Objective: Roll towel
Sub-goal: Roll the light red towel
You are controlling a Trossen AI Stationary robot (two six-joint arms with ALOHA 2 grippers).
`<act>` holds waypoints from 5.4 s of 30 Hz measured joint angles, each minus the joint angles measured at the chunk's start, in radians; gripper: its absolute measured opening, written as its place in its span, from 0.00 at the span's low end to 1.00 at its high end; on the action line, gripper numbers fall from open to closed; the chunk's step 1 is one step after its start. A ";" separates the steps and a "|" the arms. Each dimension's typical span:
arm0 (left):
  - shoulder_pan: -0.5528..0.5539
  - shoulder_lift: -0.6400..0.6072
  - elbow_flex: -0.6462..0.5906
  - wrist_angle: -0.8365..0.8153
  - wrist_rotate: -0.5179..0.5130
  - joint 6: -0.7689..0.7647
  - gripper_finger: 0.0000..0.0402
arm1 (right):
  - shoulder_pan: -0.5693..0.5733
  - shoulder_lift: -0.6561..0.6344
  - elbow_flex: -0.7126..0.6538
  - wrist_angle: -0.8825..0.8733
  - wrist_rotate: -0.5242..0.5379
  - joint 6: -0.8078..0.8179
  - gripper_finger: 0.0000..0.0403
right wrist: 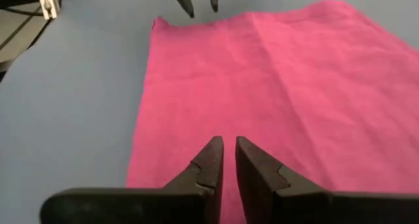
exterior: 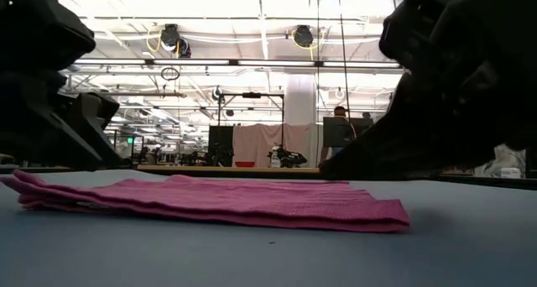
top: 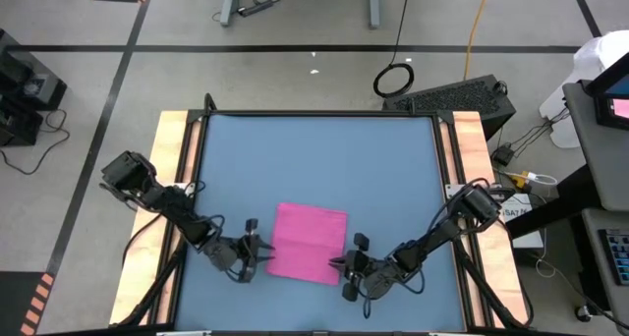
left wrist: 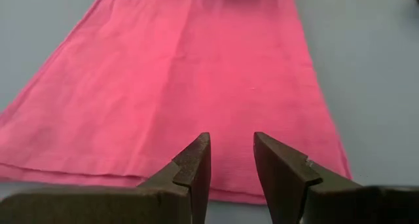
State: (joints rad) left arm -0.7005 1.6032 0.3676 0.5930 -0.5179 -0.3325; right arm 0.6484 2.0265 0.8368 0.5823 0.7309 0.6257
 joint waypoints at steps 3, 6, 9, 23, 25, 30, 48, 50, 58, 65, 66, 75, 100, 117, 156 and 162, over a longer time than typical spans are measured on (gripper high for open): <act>0.012 0.000 0.000 -0.004 0.000 0.000 0.30 | -0.001 0.018 0.000 0.021 -0.002 0.010 0.08; 0.013 0.000 0.000 0.004 0.003 0.002 0.30 | 0.002 0.018 0.000 0.032 -0.026 0.000 0.08; -0.005 0.000 0.000 0.039 0.001 0.006 0.30 | 0.028 0.015 0.005 0.054 -0.029 -0.059 0.09; -0.111 0.000 0.093 -0.019 -0.014 0.052 0.30 | 0.106 0.013 0.150 -0.247 -0.025 -0.065 0.40; -0.128 0.005 0.100 -0.017 -0.015 0.052 0.31 | 0.110 0.013 0.164 -0.259 -0.018 -0.074 0.43; -0.156 0.024 0.114 -0.016 -0.015 0.050 0.37 | 0.113 0.012 0.179 -0.261 -0.006 -0.051 0.45; -0.187 0.201 0.168 0.047 -0.090 0.062 0.56 | 0.130 0.095 0.179 -0.258 0.038 -0.013 0.50; -0.187 0.220 0.180 0.050 -0.091 0.081 0.56 | 0.130 0.100 0.179 -0.244 0.040 -0.026 0.50; -0.185 0.283 0.197 0.063 -0.102 0.077 0.56 | 0.135 0.101 0.179 -0.260 0.031 0.025 0.50; -0.183 0.261 0.206 0.098 -0.107 0.116 0.56 | 0.134 0.101 0.179 -0.258 0.027 0.035 0.50; -0.183 0.256 0.221 0.103 -0.108 0.134 0.56 | 0.134 0.101 0.179 -0.258 0.027 0.037 0.50; -0.098 0.253 0.345 0.094 -0.082 0.313 0.56 | 0.130 0.102 0.179 -0.247 0.027 0.092 0.50; 0.103 0.394 0.369 0.100 0.215 0.258 0.56 | 0.167 0.024 0.176 -0.278 0.145 -0.186 0.50; 0.124 0.398 0.370 0.065 0.238 0.207 0.56 | 0.097 0.083 0.164 -0.211 0.025 -0.160 0.48; 0.101 0.404 0.435 0.199 0.138 0.349 0.56 | 0.009 -0.009 0.162 -0.255 -0.105 0.278 0.01; 0.101 0.407 0.435 0.179 0.120 0.339 0.56 | -0.008 -0.009 0.163 -0.253 -0.136 0.285 0.02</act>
State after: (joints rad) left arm -0.5991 2.0099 0.8028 0.7720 -0.3976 0.0065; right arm 0.6407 2.0171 0.9997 0.3294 0.5953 0.9108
